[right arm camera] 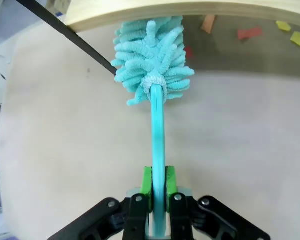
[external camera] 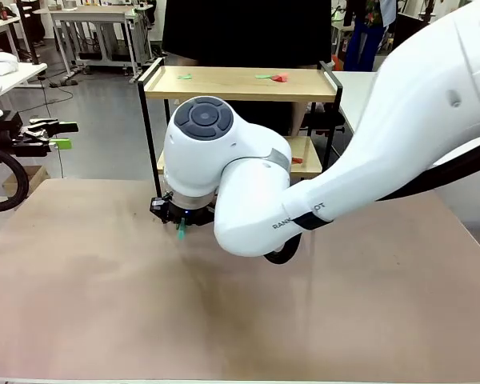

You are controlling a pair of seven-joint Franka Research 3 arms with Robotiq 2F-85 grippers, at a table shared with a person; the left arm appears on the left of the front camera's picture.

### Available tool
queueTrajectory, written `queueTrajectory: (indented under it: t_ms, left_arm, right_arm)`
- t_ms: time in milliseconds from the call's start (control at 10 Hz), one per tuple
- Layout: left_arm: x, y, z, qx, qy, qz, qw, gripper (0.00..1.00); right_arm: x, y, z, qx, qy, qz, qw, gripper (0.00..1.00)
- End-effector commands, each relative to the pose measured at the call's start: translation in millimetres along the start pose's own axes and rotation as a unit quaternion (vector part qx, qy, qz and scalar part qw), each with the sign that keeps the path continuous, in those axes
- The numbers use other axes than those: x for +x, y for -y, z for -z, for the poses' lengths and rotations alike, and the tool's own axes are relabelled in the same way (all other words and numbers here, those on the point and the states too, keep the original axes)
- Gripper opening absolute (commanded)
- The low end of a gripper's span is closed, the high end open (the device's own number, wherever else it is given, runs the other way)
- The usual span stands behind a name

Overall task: Clean the shelf.
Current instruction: Clean the specific section of the Shelf indicated by the human with the Duster.

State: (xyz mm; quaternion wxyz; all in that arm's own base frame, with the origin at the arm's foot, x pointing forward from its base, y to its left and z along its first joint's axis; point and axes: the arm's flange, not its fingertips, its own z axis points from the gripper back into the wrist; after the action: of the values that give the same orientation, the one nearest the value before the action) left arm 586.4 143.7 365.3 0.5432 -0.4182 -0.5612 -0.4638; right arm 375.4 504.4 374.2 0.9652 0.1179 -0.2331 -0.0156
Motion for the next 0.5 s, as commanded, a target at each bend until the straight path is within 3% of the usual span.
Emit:
queueTrajectory:
  t_ms: [0,400]
  left_arm:
    - [2,2,0,-0.003,-0.004,0.006,1.0,1.0]
    - [2,2,0,-0.003,-0.004,0.006,1.0,1.0]
  right_arm:
    - [-5,-14,13,-0.002,0.009,0.016,1.0,0.13]
    - [-12,-9,30,-0.01,-0.019,0.023,0.999,0.13]
